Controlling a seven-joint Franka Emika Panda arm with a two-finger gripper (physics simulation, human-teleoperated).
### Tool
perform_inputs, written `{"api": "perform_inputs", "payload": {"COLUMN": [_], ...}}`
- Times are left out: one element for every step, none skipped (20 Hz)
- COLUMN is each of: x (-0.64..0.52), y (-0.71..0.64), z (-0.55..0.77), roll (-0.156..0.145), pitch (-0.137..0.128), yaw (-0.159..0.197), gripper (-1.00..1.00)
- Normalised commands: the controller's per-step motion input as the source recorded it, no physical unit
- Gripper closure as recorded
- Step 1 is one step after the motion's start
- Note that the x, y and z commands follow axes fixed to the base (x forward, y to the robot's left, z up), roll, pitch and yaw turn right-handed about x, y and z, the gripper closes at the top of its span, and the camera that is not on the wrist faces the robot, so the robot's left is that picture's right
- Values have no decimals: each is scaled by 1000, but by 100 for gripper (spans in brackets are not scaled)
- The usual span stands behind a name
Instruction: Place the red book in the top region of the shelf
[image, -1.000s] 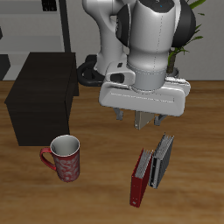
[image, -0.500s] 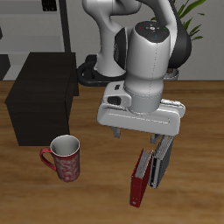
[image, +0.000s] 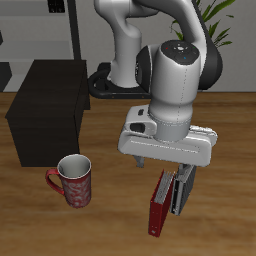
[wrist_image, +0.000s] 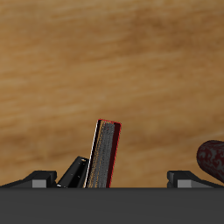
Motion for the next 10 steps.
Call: {"api": "perform_inputs", "payload": {"x": [147,72,92,70,104,2,-4,65,-16,48], "y": [-98,24,-105,-5,-176,-62,103,-30,-54,-6], "z": [-254,-257,-262,-293,-343,-133,-141,-332,-223,-240], "roll": [-56,11,-84,-19,-121,-29,56,7,-50,4], "pitch": [30,-51,-18,51,80,51,-27,58,25,74], "yaw": [3,-10,62,-43,21,-40,41,-26,-25,-49], "gripper": [-100,-100,-100,-100,-100,-100,-100,-100,-100,-100]}}
